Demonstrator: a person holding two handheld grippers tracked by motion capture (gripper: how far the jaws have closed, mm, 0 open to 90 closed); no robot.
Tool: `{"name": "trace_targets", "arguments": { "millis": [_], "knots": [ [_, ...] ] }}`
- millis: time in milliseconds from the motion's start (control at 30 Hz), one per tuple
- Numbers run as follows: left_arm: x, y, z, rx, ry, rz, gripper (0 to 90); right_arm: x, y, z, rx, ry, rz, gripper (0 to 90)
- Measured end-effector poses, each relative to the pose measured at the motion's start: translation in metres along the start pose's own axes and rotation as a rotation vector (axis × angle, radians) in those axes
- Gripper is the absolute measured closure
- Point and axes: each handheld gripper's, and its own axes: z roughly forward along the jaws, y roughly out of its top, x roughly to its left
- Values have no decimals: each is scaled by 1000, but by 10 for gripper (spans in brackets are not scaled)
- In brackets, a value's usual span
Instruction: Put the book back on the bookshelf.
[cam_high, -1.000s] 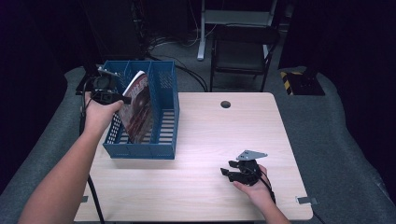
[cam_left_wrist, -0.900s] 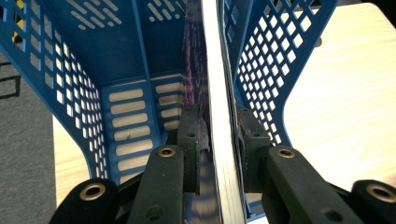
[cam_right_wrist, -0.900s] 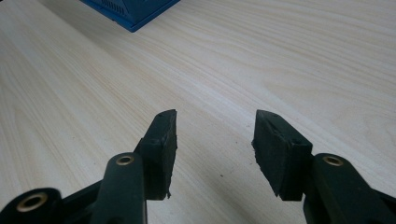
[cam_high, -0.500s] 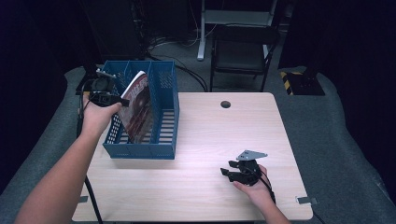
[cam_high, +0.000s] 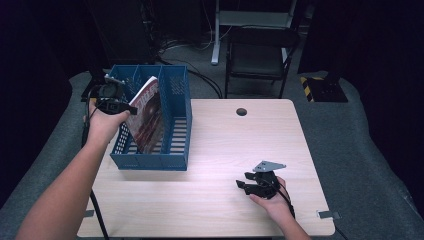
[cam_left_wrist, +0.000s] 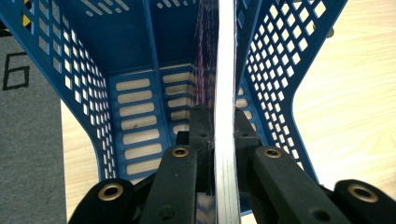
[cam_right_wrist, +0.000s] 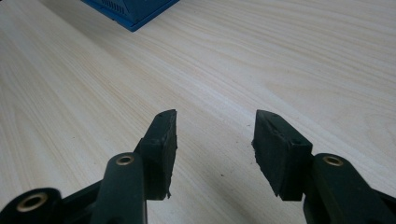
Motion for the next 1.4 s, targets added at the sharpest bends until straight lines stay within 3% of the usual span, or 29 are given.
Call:
{"name": "trace_targets", "arguments": {
  "millis": [367,667,1000,1200,1267,1400],
  "knots": [
    [2,-2,0,-24,24,-6,839,0,0,0,-2,-3,8,492],
    [4,-1,0,-18,18,-10,841,0,0,1,-4,-8,6,491],
    [8,1,0,-19,21,-46,842,0,0,1,4,-6,10,492],
    [10,4,0,-20,34,-37,843,0,-1,1,-3,-6,12,492],
    [9,5,1,-25,35,-58,843,0,-1,1,0,-5,12,492],
    [10,7,0,-23,42,-55,843,1,-1,1,-1,-7,18,492]
  ]
}}
